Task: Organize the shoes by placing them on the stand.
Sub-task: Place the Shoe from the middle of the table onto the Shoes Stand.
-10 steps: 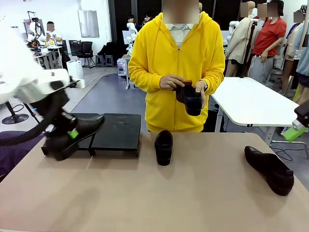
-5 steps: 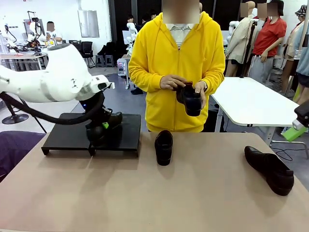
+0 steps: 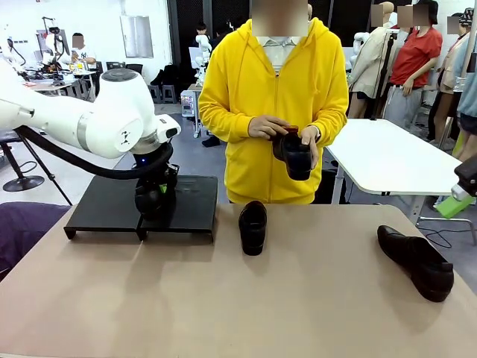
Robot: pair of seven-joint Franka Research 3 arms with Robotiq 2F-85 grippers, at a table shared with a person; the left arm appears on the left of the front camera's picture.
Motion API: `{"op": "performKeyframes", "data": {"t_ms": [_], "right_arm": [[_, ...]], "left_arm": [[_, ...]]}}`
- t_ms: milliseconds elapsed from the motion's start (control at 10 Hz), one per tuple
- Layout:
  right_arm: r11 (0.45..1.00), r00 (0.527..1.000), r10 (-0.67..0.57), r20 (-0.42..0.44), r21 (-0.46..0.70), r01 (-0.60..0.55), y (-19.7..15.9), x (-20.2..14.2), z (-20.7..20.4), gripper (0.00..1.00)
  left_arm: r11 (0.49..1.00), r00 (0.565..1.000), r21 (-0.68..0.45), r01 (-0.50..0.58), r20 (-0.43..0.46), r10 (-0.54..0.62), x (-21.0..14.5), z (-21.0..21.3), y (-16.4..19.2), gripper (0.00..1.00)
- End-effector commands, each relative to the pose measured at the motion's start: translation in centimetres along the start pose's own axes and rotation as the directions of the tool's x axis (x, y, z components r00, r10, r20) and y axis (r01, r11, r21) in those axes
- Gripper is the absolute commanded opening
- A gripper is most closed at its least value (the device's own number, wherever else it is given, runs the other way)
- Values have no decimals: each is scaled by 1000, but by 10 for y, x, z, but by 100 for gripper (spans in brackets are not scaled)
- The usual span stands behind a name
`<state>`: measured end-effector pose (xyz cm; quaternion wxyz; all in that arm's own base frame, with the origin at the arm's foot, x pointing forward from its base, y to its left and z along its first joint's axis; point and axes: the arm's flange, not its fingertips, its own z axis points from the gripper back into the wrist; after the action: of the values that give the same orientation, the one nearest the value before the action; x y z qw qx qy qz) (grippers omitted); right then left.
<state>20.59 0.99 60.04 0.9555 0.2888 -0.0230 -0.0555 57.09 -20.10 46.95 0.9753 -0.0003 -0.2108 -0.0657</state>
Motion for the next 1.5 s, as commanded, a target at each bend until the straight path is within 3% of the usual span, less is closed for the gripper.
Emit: {"op": "performKeyframes", "data": {"t_ms": [0,500,700,1100,1400], "right_arm": [[999,1000,23,-8,24,-23,2,1,3,100],[999,1000,23,-8,24,-23,2,1,3,100],[999,1000,23,-8,24,-23,2,1,3,100],[999,1000,23,-8,24,-23,2,1,3,100],[999,1000,23,-8,24,-23,2,1,3,100]], "left_arm": [[998,1000,64,-20,25,19,6,-4,-14,0],[998,1000,59,-14,17,13,8,-16,-19,0],[998,999,63,-16,29,14,6,-18,-18,100],[998,999,65,-17,49,14,5,-18,-19,100],[1000,999,23,4,40,-5,-1,8,-11,100]]}}
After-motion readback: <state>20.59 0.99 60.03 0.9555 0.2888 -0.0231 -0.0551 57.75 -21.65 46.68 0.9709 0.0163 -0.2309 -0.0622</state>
